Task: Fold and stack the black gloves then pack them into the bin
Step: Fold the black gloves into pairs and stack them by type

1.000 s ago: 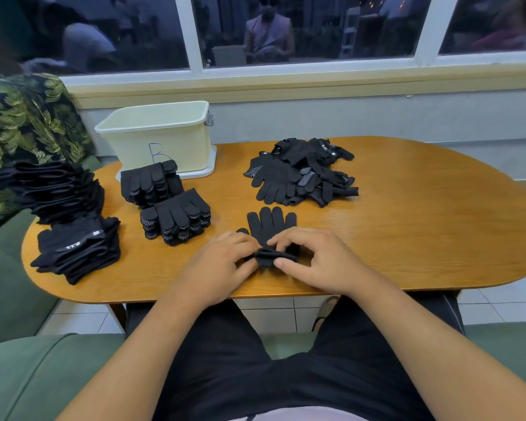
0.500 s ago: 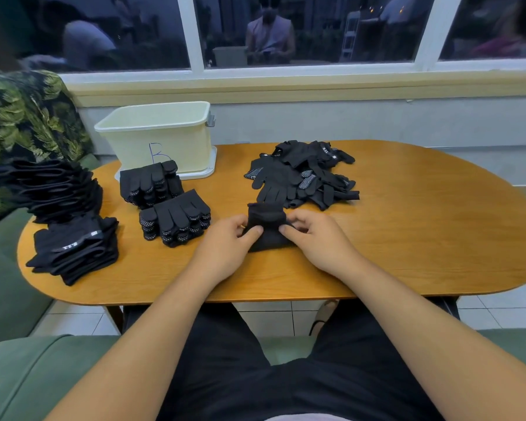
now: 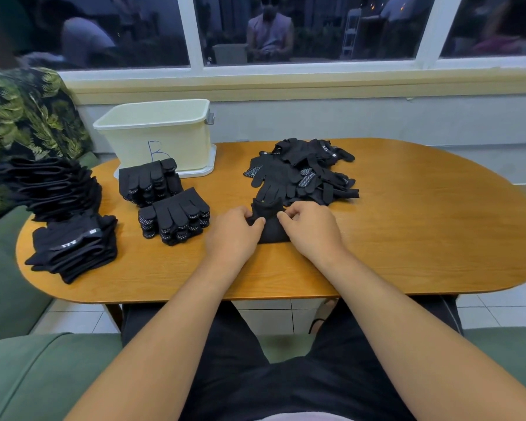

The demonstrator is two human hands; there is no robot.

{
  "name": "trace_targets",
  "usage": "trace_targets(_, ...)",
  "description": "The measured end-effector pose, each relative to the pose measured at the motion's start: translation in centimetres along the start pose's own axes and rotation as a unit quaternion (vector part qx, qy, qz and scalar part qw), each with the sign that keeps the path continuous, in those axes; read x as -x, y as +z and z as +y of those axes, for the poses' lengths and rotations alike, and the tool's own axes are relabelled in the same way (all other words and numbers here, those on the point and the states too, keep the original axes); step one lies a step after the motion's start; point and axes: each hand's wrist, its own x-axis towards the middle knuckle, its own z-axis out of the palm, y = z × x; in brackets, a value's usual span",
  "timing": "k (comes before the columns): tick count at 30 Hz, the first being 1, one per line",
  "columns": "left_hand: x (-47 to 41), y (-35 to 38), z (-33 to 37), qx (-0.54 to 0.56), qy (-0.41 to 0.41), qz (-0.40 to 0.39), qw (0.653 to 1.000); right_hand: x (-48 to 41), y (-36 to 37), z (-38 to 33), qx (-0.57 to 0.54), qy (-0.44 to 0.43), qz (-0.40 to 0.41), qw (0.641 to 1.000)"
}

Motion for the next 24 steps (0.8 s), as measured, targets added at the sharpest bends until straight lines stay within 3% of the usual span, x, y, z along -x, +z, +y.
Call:
trace_targets(8,0.8,0.6,0.7,-0.051,-0.009,0.04,0.998,1.0,0.1,-0.6,0.066,-0.002,0.026,0.998)
trace_targets(12,1.2,0.3,1.0,-0.051,-0.008,0.051,0.997,1.1,0.3,-0.2,0.084,-0.147,0.06,0.984)
trace_targets(15,1.2,0.3,0.8,-0.043,0.009,0.049,0.998,0.5,0.4,0.0,0.112,-0.254,-0.002,0.961)
trace_targets(17,1.1,0.2,0.2,-0.028,0.026,0.049,0.998,0.0,0.3,0.3,0.117,-0.248,-0.06,0.96)
trace_targets(21,0.7,-0.8,-1.5,-0.045,0.117,0.06,0.99,-0.1,-0.5,0.9,0.097,-0.207,-0.112,0.967)
trace_targets(24,0.7,-1.8,-2.3,-0.034,0.248,-0.003,0.968,-0.2,-0.8,1.0,0.076,-0.197,-0.116,0.97)
